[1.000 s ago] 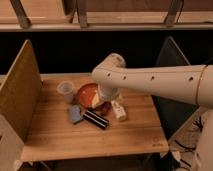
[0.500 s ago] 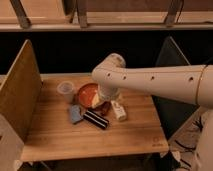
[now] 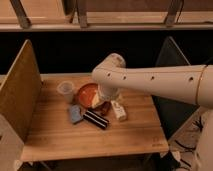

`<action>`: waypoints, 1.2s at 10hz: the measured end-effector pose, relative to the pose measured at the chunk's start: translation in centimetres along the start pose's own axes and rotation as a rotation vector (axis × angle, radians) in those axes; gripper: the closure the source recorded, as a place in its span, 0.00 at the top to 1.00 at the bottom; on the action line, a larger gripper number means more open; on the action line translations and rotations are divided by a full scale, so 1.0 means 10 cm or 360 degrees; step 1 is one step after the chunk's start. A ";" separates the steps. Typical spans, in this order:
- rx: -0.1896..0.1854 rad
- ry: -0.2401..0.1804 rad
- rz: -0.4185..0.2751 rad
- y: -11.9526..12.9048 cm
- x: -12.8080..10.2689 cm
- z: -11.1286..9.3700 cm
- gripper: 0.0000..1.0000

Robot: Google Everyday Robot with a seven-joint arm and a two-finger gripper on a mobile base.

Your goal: Place the ceramic cup in the ceramic bowl

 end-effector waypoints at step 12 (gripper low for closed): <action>-0.0029 -0.0276 -0.0202 0.30 -1.15 -0.07 0.80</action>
